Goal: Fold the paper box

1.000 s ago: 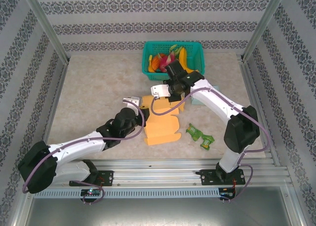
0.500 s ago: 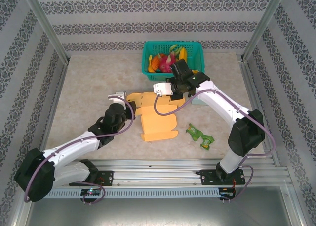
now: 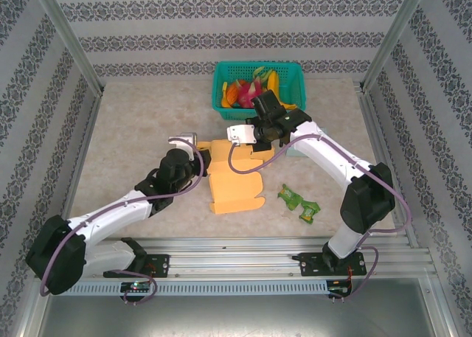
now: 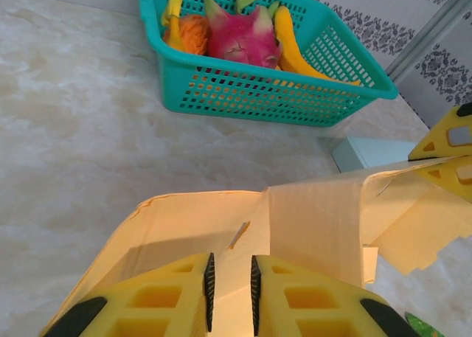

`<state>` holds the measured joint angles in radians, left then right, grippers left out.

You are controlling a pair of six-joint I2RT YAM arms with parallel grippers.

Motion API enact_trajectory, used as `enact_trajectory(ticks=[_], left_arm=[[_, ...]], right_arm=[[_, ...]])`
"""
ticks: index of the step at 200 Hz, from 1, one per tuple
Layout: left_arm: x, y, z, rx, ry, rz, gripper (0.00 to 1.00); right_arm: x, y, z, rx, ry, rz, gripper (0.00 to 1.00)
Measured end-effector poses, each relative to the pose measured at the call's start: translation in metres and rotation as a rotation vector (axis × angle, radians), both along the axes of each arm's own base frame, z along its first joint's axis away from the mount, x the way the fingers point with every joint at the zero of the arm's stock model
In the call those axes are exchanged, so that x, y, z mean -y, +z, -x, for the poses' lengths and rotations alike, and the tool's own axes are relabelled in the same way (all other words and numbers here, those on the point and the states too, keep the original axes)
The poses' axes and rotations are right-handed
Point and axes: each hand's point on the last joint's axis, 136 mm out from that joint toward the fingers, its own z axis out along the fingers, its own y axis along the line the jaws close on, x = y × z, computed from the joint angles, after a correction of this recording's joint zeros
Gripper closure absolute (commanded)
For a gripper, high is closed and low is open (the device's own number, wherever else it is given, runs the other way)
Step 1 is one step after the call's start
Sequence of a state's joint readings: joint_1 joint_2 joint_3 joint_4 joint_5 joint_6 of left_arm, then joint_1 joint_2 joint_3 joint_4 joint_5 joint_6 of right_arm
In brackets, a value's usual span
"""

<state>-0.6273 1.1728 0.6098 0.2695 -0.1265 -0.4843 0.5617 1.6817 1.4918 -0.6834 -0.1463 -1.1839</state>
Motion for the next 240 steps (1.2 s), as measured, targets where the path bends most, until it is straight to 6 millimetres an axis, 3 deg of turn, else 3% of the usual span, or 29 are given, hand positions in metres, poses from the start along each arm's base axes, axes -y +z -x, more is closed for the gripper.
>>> enact_trajectory(ticks=[50, 106, 176, 207, 240], left_arm=[[0.011, 0.003, -0.010, -0.008, -0.011, 0.006, 0.75], [0.004, -0.001, -0.014, -0.014, 0.034, -0.001, 0.76], [-0.034, -0.054, 0.003, -0.103, 0.098, -0.061, 0.76], [-0.050, -0.061, 0.006, -0.111, 0.140, -0.070, 0.76], [-0.049, -0.065, 0.008, -0.122, 0.131, -0.071, 0.76]], right_arm=[[-0.010, 0.000, 0.007, 0.005, 0.026, 0.007, 1.00], [-0.011, 0.000, 0.005, 0.022, 0.019, 0.013, 1.00], [-0.008, -0.005, 0.004, 0.013, 0.016, 0.013, 1.00], [-0.008, -0.005, 0.004, 0.012, 0.016, 0.012, 1.00], [-0.009, -0.006, 0.005, 0.010, 0.016, 0.009, 1.00]])
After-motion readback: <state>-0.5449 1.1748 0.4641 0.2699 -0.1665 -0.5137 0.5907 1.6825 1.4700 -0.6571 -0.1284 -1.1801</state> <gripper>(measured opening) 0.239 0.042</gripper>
